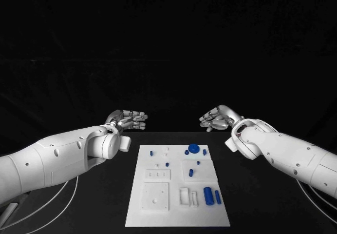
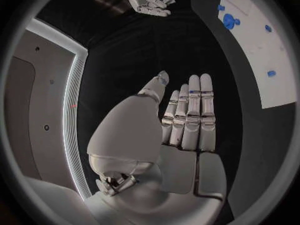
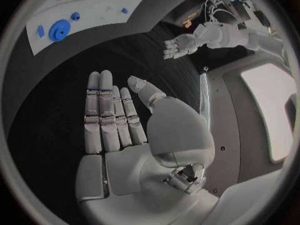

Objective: Assemble the parts on the task board

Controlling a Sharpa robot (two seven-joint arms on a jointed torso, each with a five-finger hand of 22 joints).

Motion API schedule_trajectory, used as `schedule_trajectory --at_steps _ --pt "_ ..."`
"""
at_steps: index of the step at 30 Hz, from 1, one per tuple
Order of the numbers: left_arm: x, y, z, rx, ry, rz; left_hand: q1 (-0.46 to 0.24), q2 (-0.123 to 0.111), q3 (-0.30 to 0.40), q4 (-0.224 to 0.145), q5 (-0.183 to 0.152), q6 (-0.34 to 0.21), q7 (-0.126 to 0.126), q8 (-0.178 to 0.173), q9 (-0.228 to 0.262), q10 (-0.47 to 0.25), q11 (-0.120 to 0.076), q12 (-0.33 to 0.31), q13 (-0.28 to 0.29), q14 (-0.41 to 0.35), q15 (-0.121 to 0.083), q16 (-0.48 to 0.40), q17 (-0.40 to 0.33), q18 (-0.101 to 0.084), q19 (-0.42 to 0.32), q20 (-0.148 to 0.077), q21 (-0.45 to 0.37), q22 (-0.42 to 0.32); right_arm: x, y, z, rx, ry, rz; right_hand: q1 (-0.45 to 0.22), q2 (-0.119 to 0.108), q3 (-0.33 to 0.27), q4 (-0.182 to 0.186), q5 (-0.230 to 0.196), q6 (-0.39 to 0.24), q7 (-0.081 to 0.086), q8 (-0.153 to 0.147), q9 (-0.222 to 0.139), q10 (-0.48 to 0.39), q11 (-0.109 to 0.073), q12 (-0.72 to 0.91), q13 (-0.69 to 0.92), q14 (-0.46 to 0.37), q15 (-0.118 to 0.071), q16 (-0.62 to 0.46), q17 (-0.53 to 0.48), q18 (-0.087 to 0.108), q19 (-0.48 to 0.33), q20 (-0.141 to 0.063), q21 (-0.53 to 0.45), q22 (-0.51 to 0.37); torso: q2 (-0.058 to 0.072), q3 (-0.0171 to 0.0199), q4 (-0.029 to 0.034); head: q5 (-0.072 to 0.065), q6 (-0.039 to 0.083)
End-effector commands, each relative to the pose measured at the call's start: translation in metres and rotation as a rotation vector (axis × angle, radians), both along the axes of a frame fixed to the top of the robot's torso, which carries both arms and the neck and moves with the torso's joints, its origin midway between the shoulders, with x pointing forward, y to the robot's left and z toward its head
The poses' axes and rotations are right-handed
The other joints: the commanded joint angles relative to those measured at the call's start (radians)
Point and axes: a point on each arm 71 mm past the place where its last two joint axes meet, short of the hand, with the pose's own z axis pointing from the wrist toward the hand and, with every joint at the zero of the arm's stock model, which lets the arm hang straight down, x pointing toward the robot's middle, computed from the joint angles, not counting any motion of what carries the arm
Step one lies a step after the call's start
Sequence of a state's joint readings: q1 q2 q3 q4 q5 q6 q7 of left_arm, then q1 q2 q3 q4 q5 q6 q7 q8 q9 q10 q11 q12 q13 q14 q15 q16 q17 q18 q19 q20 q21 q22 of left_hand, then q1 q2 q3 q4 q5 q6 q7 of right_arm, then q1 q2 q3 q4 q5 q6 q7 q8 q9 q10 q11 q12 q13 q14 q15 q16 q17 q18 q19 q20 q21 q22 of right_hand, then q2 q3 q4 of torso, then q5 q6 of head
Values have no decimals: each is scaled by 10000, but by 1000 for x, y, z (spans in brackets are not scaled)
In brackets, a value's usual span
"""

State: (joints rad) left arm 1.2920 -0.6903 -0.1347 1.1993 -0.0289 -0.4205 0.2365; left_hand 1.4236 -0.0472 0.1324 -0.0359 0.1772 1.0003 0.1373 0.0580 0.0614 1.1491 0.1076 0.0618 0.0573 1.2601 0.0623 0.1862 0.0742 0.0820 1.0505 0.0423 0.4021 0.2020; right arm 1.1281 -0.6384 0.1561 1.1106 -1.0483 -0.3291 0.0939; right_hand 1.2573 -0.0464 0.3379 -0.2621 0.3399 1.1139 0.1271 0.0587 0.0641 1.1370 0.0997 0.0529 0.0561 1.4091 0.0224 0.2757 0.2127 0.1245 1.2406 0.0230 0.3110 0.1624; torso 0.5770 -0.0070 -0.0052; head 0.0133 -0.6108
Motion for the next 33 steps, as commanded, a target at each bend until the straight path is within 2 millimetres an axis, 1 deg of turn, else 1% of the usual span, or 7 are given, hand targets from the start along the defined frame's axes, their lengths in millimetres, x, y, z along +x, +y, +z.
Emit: schedule_trajectory --at_steps 1,7,8,13,16,21,33 --pt "-6 -11 6 74 -347 -845 2 28 29 -161 54 72 20 42 12 72 -11 -31 2 242 -87 191 63 -8 -44 -126 547 351 -2 13 -2 -2610 -791 862 27 -123 -4 -204 -237 243 -130 36 5 233 -154 59 26 810 -428 3740 2827 451 1346 -532 2442 1682 203 32 105 -52 28" --pt "-16 -24 12 -151 -481 -1505 -194 95 98 -482 48 48 36 38 10 -2 2 -29 3 132 -149 872 221 27 -950 -163 2059 1419 0 25 -4 -4164 -1350 925 88 -360 328 -178 -460 174 -86 40 7 -120 -85 48 19 486 -400 4976 3780 359 1303 -632 3470 2739 522 68 380 -261 196" --pt "-18 -25 13 -187 -496 -1586 -208 97 103 -501 48 46 38 38 10 -5 4 -28 3 114 -148 904 223 33 -996 -159 2123 1462 0 27 -5 -4369 -1426 929 111 -397 333 -191 -564 150 -93 34 5 -152 -70 44 17 499 -376 5054 3812 356 1300 -616 3520 2808 604 78 435 -315 262" --pt "-24 -31 16 -317 -519 -1906 -301 95 122 -608 47 25 66 39 11 61 -5 -22 4 14 -133 1013 194 51 -1183 -123 2309 1551 0 37 -9 -5048 -1623 1034 231 -486 318 -189 -909 57 -107 34 4 -223 -40 42 18 422 -317 5276 3850 374 1292 -546 3690 3126 868 107 587 -438 391" --pt "-27 -36 18 -380 -503 -2085 -304 98 163 -661 26 21 70 43 13 810 -178 -24 11 -39 -163 1019 177 1 -1246 -139 2304 1537 -1 41 -12 -5375 -1681 1113 383 -503 410 -218 -1236 13 -152 32 4 -202 -76 41 19 422 -324 5373 3833 377 1272 -544 3736 3281 1014 123 681 -523 495" --pt "-33 -44 19 -491 -469 -2378 -359 67 196 -723 23 29 78 43 13 701 -145 -25 14 -72 -149 1030 154 -27 -1274 -147 2304 1509 -2 44 -20 -5937 -1735 1165 388 -612 623 -148 -1416 -4 -205 30 7 -259 -105 41 17 362 -316 5620 3598 318 1304 -529 3649 3879 1275 163 738 -629 594" --pt "-40 -50 21 -471 -443 -2641 -446 43 191 -758 20 36 88 43 13 477 -83 -26 13 -77 -127 1049 135 -9 -1255 -123 2281 1450 -5 42 -33 -6663 -1522 1044 331 -699 565 -129 -1302 15 -239 35 8 -285 -126 43 20 364 -294 6122 3421 351 1464 -517 3526 4447 1554 238 761 -728 627"
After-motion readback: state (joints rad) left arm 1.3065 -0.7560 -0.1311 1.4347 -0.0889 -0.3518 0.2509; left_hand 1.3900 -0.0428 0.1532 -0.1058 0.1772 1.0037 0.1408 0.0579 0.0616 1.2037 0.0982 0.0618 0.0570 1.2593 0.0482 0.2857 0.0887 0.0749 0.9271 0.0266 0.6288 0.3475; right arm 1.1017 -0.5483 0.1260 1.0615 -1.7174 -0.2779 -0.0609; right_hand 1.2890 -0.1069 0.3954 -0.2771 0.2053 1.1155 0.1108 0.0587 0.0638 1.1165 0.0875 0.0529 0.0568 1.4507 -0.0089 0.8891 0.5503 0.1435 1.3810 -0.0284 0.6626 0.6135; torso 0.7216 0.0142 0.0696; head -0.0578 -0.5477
